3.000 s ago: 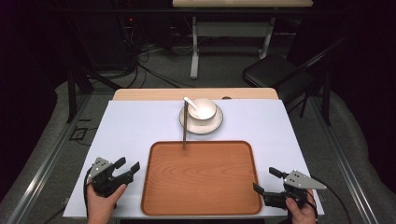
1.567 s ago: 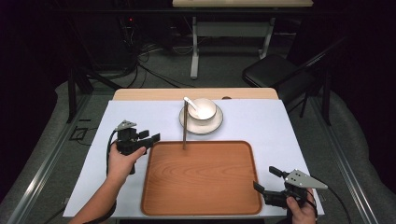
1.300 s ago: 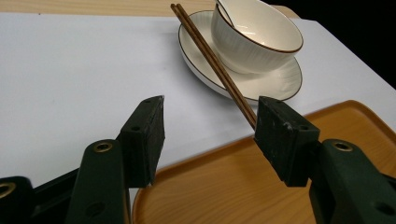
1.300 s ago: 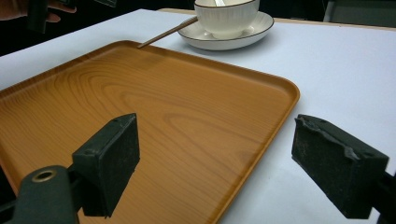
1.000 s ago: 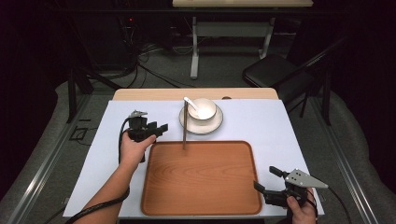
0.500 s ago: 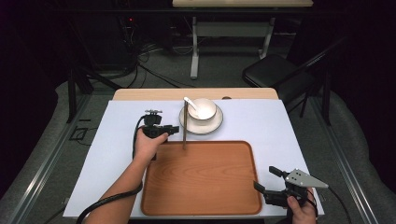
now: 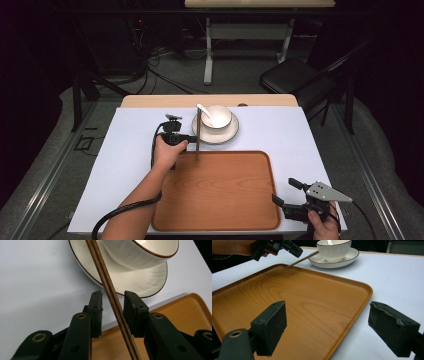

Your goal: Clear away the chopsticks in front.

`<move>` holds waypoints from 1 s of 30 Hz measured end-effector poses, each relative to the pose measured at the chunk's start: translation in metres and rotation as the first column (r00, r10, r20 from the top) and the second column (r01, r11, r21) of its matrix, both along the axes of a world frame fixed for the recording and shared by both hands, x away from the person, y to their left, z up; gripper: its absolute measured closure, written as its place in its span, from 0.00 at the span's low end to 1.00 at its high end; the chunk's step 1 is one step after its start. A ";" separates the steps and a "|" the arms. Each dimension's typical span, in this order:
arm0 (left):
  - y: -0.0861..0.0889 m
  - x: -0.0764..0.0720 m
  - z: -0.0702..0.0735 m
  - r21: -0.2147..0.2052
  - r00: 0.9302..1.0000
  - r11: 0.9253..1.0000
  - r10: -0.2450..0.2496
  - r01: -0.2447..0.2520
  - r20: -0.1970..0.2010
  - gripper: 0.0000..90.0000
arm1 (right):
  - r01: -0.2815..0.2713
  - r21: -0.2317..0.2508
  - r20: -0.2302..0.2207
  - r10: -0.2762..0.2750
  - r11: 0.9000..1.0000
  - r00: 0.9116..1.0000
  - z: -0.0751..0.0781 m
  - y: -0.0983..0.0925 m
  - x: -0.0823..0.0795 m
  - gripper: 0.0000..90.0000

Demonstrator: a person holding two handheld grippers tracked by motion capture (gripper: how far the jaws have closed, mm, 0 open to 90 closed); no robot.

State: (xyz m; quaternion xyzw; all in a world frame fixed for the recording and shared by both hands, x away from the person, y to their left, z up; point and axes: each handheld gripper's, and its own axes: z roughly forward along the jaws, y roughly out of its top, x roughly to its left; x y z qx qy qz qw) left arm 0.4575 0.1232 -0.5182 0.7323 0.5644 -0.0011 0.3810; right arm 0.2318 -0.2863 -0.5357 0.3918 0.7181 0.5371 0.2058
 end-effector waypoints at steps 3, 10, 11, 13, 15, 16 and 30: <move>-0.002 0.000 -0.001 0.002 1.000 1.000 0.005 -0.005 -0.014 0.76 | 0.002 0.005 -0.003 -0.002 1.000 1.000 0.000 -0.001 0.000 0.16; -0.005 0.001 -0.001 -0.010 0.999 1.000 0.017 -0.017 -0.041 0.78 | 0.002 0.005 0.000 -0.002 1.000 1.000 0.000 -0.001 0.000 0.16; -0.005 0.001 -0.001 -0.010 0.999 1.000 0.017 -0.017 -0.041 0.79 | 0.003 0.006 -0.002 -0.003 1.000 1.000 0.000 -0.001 0.000 0.16; -0.006 0.002 -0.001 -0.004 0.999 1.000 0.020 -0.020 -0.046 0.79 | 0.002 0.006 -0.002 -0.002 1.000 1.000 0.000 -0.001 0.000 0.16; -0.007 0.002 -0.002 -0.005 0.998 1.000 0.024 -0.025 -0.062 0.80 | 0.004 0.006 -0.002 -0.004 1.000 1.000 0.000 -0.001 0.000 0.16; -0.007 0.002 -0.002 -0.005 0.998 1.000 0.024 -0.025 -0.062 0.80 | 0.004 0.006 -0.002 -0.004 1.000 1.000 0.000 -0.001 0.000 0.16; -0.006 0.006 -0.004 0.008 0.989 0.999 0.044 -0.043 -0.144 0.86 | 0.004 0.008 -0.003 -0.004 1.000 1.000 0.000 -0.001 0.000 0.16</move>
